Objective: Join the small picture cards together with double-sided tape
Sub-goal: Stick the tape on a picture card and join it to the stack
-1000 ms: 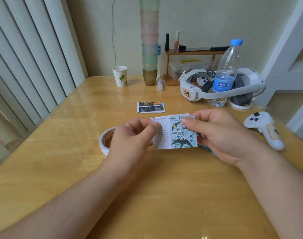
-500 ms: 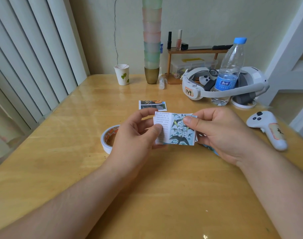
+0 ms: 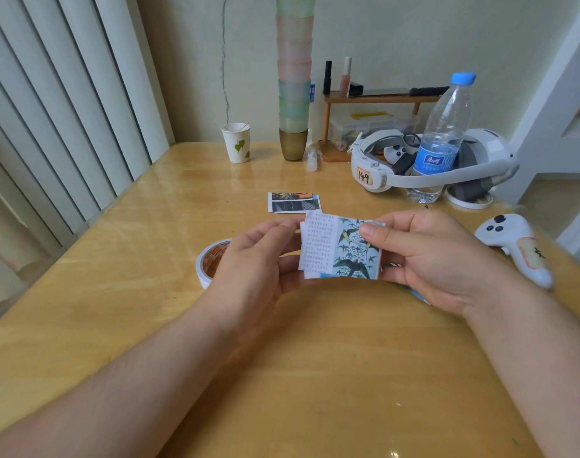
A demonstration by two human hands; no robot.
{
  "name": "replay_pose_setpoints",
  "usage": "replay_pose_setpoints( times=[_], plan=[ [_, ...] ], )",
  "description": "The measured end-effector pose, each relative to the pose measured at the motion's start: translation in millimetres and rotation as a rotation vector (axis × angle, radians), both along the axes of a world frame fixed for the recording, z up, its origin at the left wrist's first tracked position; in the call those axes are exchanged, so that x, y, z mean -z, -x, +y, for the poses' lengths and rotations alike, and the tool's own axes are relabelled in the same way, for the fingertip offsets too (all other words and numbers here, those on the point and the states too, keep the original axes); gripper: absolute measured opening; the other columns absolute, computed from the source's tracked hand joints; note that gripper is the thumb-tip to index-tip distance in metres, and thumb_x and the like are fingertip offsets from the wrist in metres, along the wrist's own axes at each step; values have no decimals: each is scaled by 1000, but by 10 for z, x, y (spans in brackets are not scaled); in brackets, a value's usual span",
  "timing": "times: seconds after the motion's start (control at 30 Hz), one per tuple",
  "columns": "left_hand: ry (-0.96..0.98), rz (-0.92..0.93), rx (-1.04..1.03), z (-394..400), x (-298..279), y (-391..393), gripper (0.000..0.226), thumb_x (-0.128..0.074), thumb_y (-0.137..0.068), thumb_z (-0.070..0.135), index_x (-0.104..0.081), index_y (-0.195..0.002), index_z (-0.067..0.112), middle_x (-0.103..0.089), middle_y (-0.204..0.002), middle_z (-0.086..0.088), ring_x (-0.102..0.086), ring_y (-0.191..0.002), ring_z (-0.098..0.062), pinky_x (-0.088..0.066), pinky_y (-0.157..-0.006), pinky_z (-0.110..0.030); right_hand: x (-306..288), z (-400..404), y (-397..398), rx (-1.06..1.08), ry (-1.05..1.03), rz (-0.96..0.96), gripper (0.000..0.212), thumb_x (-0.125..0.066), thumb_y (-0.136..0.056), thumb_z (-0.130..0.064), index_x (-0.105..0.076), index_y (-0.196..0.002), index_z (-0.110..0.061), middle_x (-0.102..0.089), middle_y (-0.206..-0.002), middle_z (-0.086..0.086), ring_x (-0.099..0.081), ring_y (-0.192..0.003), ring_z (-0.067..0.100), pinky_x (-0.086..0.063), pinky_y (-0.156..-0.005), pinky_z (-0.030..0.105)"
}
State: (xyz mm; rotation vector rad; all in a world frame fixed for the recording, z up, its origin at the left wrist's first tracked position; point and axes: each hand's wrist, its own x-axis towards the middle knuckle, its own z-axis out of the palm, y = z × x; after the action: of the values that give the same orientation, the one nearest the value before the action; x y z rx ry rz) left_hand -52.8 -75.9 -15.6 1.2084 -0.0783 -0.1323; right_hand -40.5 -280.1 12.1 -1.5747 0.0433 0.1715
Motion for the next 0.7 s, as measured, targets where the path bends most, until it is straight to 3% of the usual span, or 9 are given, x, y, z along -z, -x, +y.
replay_pose_setpoints(
  times=[0.17,0.33,0.47,0.6,0.7],
  plan=[
    [-17,46,15,-4,-4,15,18,-58,-105,19,-68,-97,8,-79,-105,-19,-79,-84,-26,-66,-68,-33,5,-19,-13,-12,-17,17,12,-70,-90,-12,-71,-95,0,-78,-100,21,-74,-86,26,-64,-83,45],
    [77,136,36,5,-15,11,19,-58,-105,17,-70,-108,3,-79,-105,-18,-78,-84,-26,-66,-66,-34,-2,-63,-24,-126,-96,87,46,-69,-77,-24,-68,-111,6,-76,-109,22,-70,-93,27,-61,-84,45],
    [133,189,36,-19,-21,22,22,-58,-105,15,-68,-115,-1,-78,-96,-13,-78,-80,-25,-65,-59,-32,2,-93,-21,-189,-100,99,35,-67,-79,-23,-68,-105,0,-74,-112,25,-69,-96,29,-58,-89,53],
    [68,187,0,-23,-9,13,18,-59,-106,16,-66,-93,6,-77,-84,-6,-75,-76,-23,-65,-59,-31,-2,-67,7,-177,-58,15,21,-68,-79,-25,-68,-90,-7,-75,-97,15,-70,-91,26,-61,-86,51],
    [-5,193,-7,-7,4,1,15,-61,-105,15,-67,-98,4,-77,-91,-10,-76,-76,-23,-63,-56,-30,11,-35,13,-83,98,-137,13,-68,-90,-21,-68,-90,-8,-76,-94,11,-72,-89,26,-59,-93,56]
  ],
)
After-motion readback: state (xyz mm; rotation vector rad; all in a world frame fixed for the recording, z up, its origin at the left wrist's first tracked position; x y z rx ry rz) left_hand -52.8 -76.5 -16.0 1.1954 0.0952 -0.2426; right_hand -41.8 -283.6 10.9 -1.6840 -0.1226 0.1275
